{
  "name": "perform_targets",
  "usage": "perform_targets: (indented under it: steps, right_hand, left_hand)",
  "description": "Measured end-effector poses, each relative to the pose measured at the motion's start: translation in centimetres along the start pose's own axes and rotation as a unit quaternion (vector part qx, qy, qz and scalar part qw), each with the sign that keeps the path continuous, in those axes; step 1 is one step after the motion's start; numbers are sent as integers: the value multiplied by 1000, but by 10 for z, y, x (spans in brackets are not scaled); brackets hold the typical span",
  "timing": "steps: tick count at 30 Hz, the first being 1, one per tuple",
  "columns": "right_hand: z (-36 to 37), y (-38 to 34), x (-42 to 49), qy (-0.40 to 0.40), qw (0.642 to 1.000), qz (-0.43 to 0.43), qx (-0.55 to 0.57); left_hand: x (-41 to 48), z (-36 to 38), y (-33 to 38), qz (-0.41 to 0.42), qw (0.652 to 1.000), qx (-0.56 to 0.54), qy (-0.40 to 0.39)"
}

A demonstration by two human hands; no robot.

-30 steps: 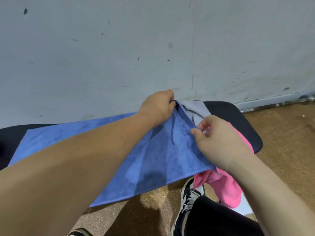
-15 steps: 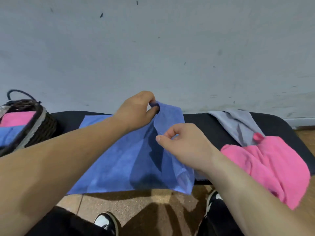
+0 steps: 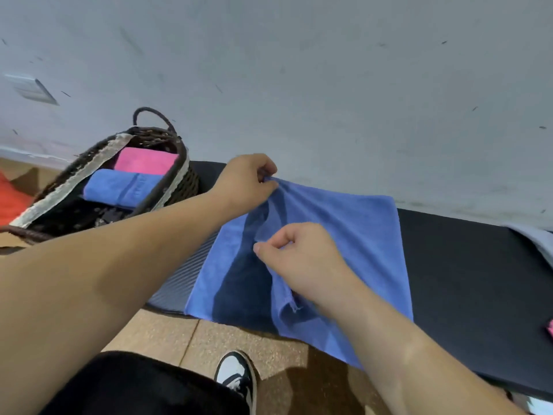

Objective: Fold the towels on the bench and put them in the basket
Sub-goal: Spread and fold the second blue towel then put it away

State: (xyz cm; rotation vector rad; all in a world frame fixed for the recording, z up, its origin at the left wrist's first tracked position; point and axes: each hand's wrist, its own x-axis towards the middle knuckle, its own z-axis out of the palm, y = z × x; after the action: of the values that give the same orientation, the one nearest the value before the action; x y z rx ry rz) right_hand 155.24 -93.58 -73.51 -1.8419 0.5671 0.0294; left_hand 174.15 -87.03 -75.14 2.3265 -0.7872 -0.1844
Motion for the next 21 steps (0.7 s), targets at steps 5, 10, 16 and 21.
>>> perform_targets:
  steps: [5, 10, 16, 21]
  right_hand:
    - [26, -10, 11, -6, 998, -8, 68]
    - [31, -9, 13, -64, 993, 9, 96]
    - [-27, 27, 22, 94, 959, -95, -251]
    - [-66, 71, 20, -32, 897, 26, -439]
  left_hand:
    - [13, -16, -18, -5, 1000, 13, 18]
    - [3, -17, -36, -56, 993, 75, -65]
    - [-29, -17, -15, -58, 987, 121, -85]
    - [-69, 12, 3, -85, 934, 250, -242]
